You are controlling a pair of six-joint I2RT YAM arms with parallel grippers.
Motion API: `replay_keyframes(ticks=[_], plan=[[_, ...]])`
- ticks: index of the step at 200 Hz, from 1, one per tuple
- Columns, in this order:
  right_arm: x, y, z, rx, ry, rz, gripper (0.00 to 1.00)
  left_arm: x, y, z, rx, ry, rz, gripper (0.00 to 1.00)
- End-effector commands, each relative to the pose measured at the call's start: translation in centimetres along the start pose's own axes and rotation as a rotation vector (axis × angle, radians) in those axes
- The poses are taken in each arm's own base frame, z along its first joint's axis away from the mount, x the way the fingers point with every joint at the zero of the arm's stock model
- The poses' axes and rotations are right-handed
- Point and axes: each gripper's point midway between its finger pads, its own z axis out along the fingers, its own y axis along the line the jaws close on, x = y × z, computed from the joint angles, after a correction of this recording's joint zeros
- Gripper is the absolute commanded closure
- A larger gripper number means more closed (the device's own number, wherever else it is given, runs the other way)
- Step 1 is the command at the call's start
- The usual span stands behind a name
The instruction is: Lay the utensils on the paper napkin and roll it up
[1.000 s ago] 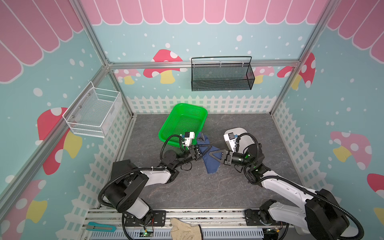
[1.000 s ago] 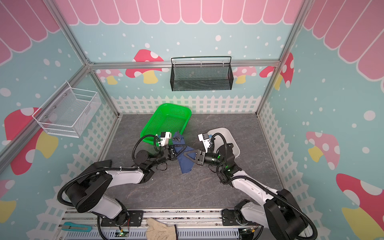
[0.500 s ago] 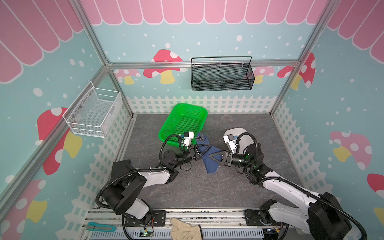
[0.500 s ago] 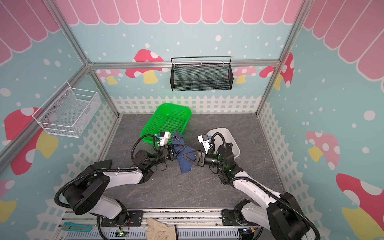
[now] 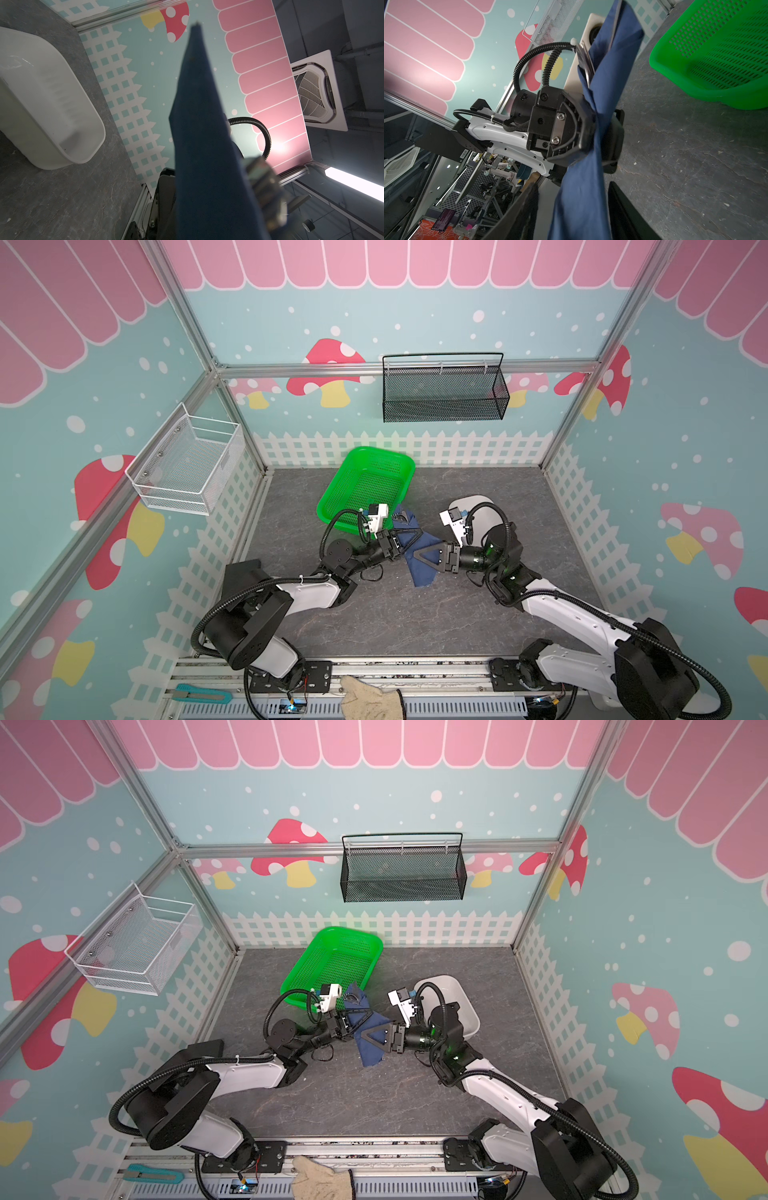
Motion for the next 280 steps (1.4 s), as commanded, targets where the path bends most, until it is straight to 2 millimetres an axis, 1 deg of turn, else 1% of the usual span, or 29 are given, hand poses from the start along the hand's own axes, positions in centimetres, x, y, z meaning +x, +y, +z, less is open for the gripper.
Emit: replay_keyframes(ticks=[1, 10, 20, 44, 66, 81, 114, 125, 150, 167, 181, 200, 211, 257, 280], plan=[[-0.5, 0.7, 0.4, -0.015, 0.0, -0.026, 0.46, -0.7, -2.4, 0.2, 0.058, -0.022, 0.049, 0.99], [-0.6, 1.0, 0.4, -0.023, 0.002, -0.035, 0.49, -0.7, -2.3, 0.1, 0.055, -0.023, 0.048, 0.99], [-0.5, 1.0, 0.4, -0.024, 0.005, -0.034, 0.56, -0.7, -2.2, 0.1, 0.053, -0.023, 0.049, 0.98], [-0.4, 1.1, 0.3, -0.025, 0.001, -0.036, 0.66, -0.7, -2.1, 0.2, 0.049, -0.024, 0.048, 0.99], [-0.5, 1.0, 0.2, -0.019, -0.007, -0.033, 0.79, -0.7, -2.0, 0.1, 0.045, -0.025, 0.047, 0.97], [-0.6, 1.1, 0.2, -0.017, -0.015, -0.033, 0.85, -0.5, -1.8, 0.1, 0.042, -0.02, 0.044, 0.95], [-1.0, 1.4, -0.1, -0.019, -0.045, -0.036, 0.93, -0.3, -1.3, -0.2, 0.027, -0.016, 0.036, 0.81], [-1.2, 1.6, -0.1, -0.022, -0.053, -0.039, 0.94, -0.1, -1.1, -0.3, 0.022, -0.012, 0.031, 0.74], [-1.4, 1.7, -0.1, -0.026, -0.062, -0.037, 0.95, 0.3, -0.9, -0.6, 0.023, 0.001, 0.026, 0.63], [-1.5, 1.7, -0.1, -0.029, -0.068, -0.036, 0.96, 0.7, -0.7, -0.9, 0.019, 0.013, 0.023, 0.58], [-1.6, 1.6, -0.1, -0.027, -0.074, -0.032, 0.96, 1.0, -0.7, -1.2, 0.023, 0.018, 0.023, 0.57], [-1.6, 1.7, -0.1, -0.033, -0.073, -0.031, 0.96, 1.4, -0.5, -1.4, 0.018, 0.03, 0.027, 0.57], [-1.6, 1.7, -0.1, -0.034, -0.072, -0.03, 0.96, 1.6, -0.5, -1.5, 0.022, 0.032, 0.03, 0.59], [-1.3, 1.5, 0.0, -0.036, -0.061, -0.021, 0.95, 0.9, -1.6, -1.2, 0.063, 0.008, 0.053, 0.69], [-1.2, 1.4, -0.1, -0.032, -0.061, -0.017, 0.95, 0.6, -2.0, -1.0, 0.077, 0.001, 0.059, 0.71]])
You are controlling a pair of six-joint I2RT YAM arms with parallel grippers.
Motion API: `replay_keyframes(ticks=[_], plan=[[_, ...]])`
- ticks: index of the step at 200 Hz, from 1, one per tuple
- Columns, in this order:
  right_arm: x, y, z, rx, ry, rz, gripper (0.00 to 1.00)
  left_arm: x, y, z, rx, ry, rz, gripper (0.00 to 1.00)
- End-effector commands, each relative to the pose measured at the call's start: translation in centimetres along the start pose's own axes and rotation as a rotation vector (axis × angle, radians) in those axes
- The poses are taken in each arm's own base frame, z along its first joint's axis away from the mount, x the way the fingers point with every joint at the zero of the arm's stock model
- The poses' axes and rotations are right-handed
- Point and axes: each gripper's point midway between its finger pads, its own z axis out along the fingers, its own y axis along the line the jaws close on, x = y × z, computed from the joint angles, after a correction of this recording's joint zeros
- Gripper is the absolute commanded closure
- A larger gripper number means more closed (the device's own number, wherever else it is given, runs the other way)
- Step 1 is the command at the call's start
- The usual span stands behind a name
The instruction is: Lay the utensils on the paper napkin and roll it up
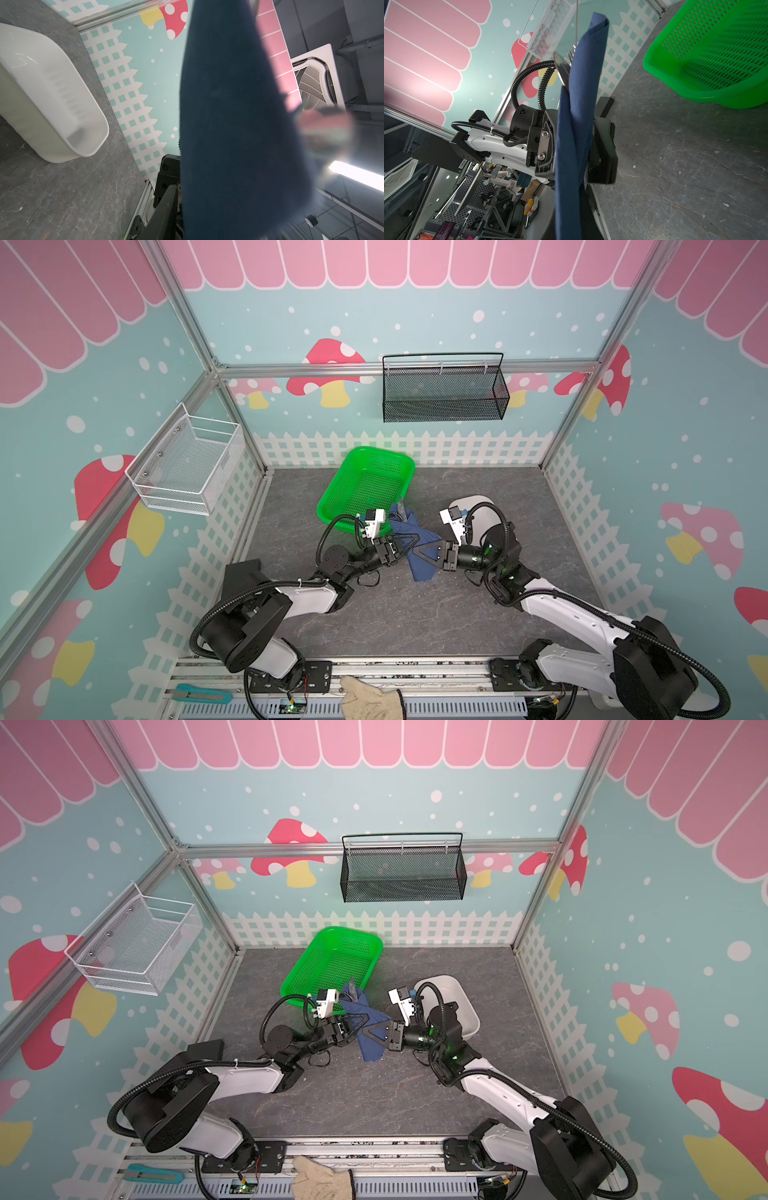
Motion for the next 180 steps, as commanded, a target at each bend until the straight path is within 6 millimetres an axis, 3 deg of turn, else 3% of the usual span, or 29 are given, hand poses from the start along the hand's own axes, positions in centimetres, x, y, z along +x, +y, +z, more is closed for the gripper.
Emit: replay_keyframes(ticks=[1, 67, 133, 180], plan=[[-0.4, 1.3, -0.2, -0.044, -0.022, -0.041, 0.95, -0.4, -2.1, 0.2, 0.07, -0.008, 0.033, 0.71], [0.1, 0.7, -0.1, -0.036, -0.008, -0.021, 0.95, -0.5, -2.5, 0.4, 0.079, -0.003, 0.041, 0.67], [0.9, 0.0, 0.2, -0.034, 0.03, 0.006, 0.93, -0.5, -2.5, 0.5, 0.07, -0.002, 0.047, 0.87], [0.9, -0.2, 0.2, -0.029, 0.028, 0.004, 0.89, -0.6, -2.5, 0.4, 0.061, -0.004, 0.054, 0.92]])
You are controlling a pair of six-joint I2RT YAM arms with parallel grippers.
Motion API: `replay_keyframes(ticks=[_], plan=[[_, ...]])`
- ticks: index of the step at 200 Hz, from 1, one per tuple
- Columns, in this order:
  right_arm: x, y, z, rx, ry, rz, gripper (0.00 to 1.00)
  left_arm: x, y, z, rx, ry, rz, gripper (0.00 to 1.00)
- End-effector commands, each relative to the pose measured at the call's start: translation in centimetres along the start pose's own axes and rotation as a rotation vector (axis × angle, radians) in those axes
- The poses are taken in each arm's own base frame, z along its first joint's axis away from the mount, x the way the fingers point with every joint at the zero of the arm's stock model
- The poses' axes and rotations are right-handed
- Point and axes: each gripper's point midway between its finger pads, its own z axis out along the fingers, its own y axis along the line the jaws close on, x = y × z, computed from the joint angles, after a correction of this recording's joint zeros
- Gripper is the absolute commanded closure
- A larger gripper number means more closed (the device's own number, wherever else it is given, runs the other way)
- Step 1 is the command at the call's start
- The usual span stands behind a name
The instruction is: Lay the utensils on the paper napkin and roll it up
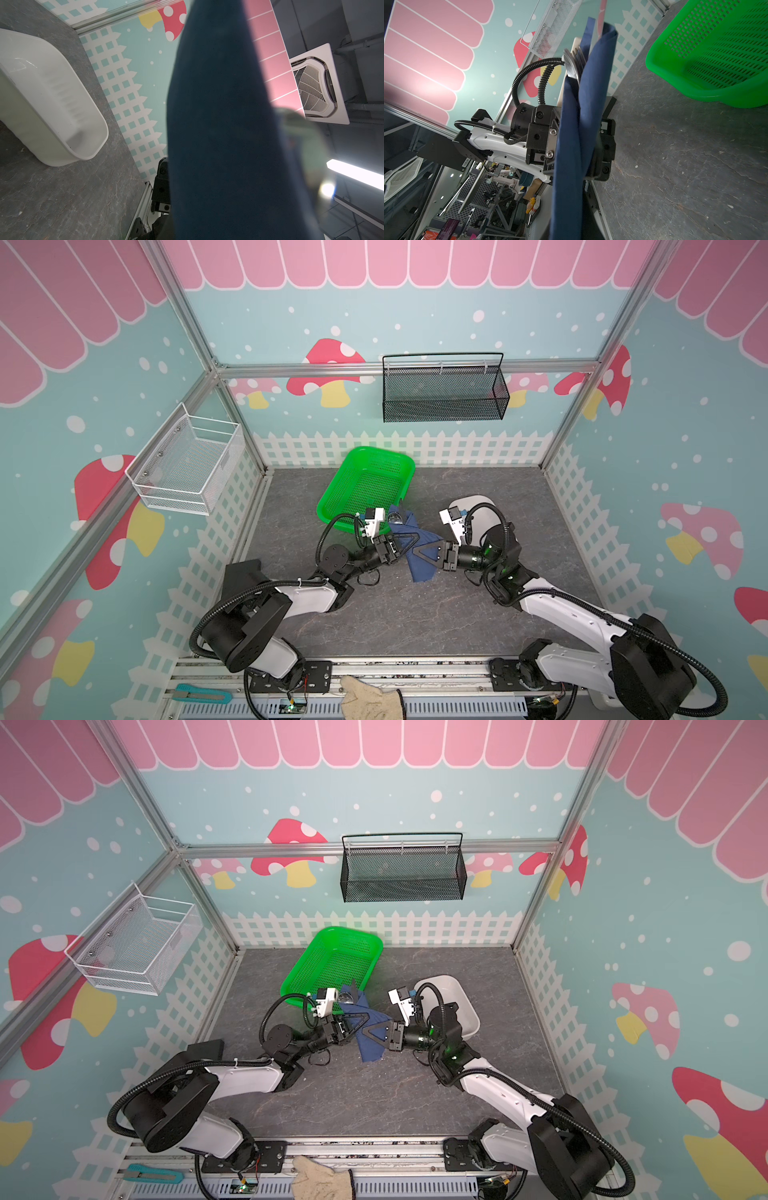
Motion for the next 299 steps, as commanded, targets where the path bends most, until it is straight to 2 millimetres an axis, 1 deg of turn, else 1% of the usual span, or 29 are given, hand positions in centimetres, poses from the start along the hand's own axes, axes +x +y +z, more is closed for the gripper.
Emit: replay_keyframes(ticks=[1, 15, 26, 68, 97, 121, 167, 206, 228, 243, 261, 280, 299], plan=[[0.7, -0.1, 0.1, -0.016, 0.021, -0.003, 0.89, -0.4, -2.4, 0.3, 0.061, -0.001, 0.048, 0.92], [0.7, 0.0, 0.1, -0.017, 0.02, -0.005, 0.88, -0.4, -2.5, 0.4, 0.064, 0.001, 0.05, 0.93], [0.6, 0.1, 0.0, -0.016, 0.015, -0.01, 0.85, -0.4, -2.5, 0.4, 0.065, 0.001, 0.051, 0.95], [0.0, 0.5, -0.6, 0.008, -0.016, -0.035, 0.66, -0.4, -2.7, 0.3, 0.069, -0.002, 0.062, 0.97], [-0.5, -0.1, -1.2, 0.087, -0.033, -0.054, 0.61, -0.5, -2.9, 0.3, 0.072, -0.006, 0.07, 0.97], [-1.1, -0.2, -1.9, 0.134, -0.071, -0.066, 0.57, -0.6, -3.0, 0.3, 0.073, -0.01, 0.075, 0.97], [-2.3, -0.5, -3.3, 0.206, -0.158, -0.056, 0.57, -0.6, -3.1, 0.2, 0.077, -0.011, 0.08, 0.98], [-2.7, -1.0, -4.2, 0.242, -0.206, -0.011, 0.62, -0.5, -3.0, 0.1, 0.07, -0.009, 0.077, 0.97], [-3.4, 0.7, -4.0, 0.199, -0.196, -0.039, 0.6, -0.4, -2.8, 0.1, 0.059, -0.002, 0.077, 0.97], [-3.9, 1.4, -3.7, 0.181, -0.191, -0.057, 0.57, -0.2, -2.6, 0.1, 0.048, 0.004, 0.072, 0.97], [-4.2, 1.6, -3.0, 0.165, -0.162, -0.067, 0.55, -0.2, -2.5, 0.2, 0.045, 0.009, 0.069, 0.97], [-4.4, 1.4, -2.2, 0.151, -0.135, -0.066, 0.55, -0.1, -2.4, 0.3, 0.041, 0.019, 0.062, 0.97], [-4.5, 1.2, -1.7, 0.137, -0.129, -0.062, 0.57, -0.1, -2.6, 0.3, 0.045, 0.017, 0.062, 0.96]])
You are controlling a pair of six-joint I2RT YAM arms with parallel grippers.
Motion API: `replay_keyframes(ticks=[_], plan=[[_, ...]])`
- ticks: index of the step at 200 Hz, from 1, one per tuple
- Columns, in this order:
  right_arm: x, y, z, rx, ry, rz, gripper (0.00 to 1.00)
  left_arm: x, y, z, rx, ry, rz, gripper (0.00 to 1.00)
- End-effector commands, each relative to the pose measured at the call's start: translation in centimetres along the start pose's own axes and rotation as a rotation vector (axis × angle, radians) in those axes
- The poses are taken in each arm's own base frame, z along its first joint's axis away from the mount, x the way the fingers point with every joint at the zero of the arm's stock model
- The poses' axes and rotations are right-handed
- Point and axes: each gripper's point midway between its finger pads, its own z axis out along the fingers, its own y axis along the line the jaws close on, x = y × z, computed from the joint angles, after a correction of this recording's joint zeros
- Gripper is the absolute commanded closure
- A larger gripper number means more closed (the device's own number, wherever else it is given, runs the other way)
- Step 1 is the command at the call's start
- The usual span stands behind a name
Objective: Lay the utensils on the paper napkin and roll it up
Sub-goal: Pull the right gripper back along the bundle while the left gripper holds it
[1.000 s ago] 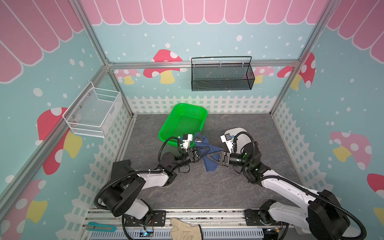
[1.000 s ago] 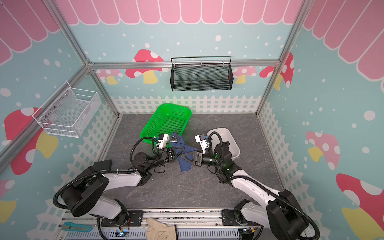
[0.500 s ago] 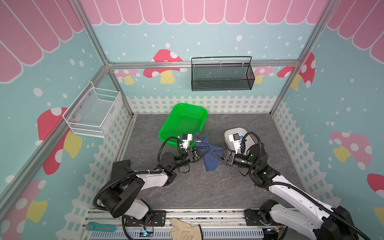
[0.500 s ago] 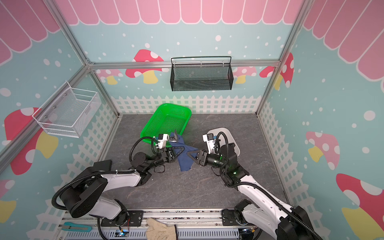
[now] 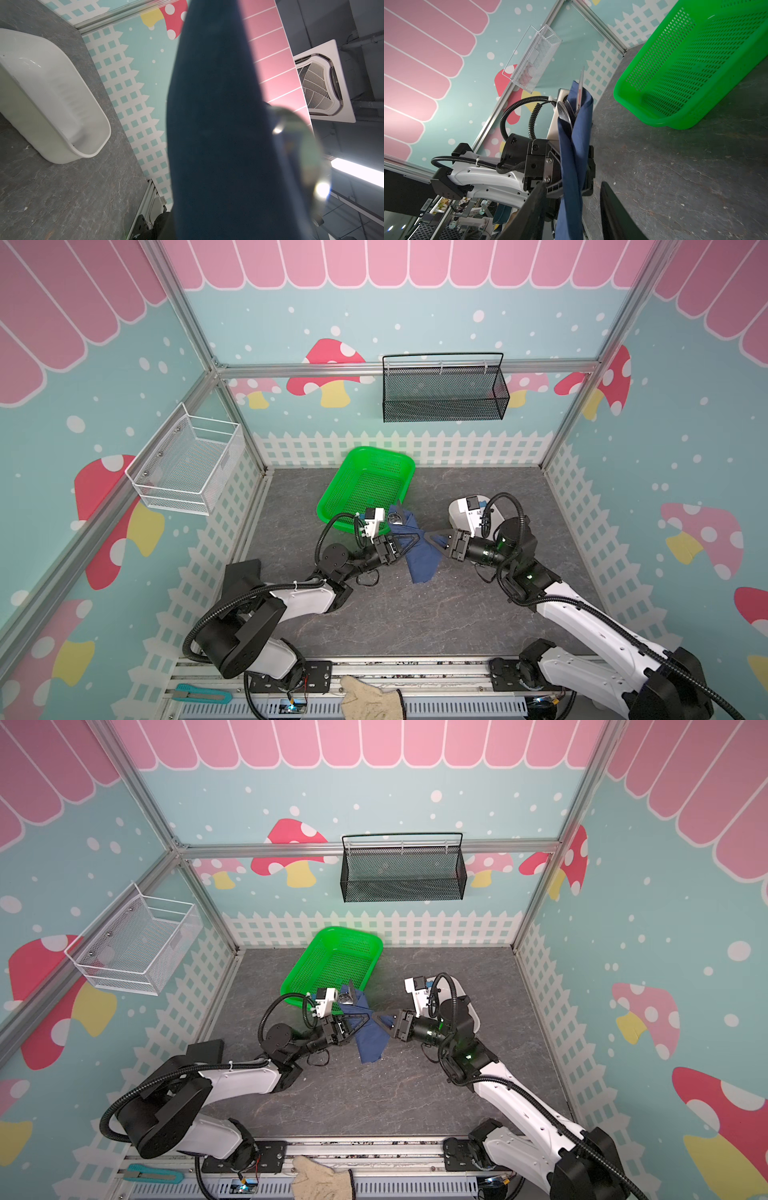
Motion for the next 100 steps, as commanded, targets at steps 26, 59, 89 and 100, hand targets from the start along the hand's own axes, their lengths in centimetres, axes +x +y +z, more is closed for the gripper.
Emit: replay_keyframes(ticks=[26, 59, 89, 100], plan=[[-0.5, -0.6, 0.6, 0.006, -0.012, 0.002, 0.66, -0.3, -2.5, 0.3, 0.065, 0.011, 0.052, 0.96], [-0.4, -2.9, 0.6, 0.085, -0.043, 0.081, 0.71, 0.0, -2.9, 0.3, 0.077, 0.025, 0.056, 0.94], [0.1, -3.6, 0.8, 0.098, -0.03, 0.118, 0.71, 0.1, -3.1, 0.2, 0.083, 0.03, 0.057, 0.94], [0.4, -4.0, 0.7, 0.11, -0.024, 0.126, 0.72, 0.0, -3.2, 0.2, 0.085, 0.026, 0.058, 0.94]])
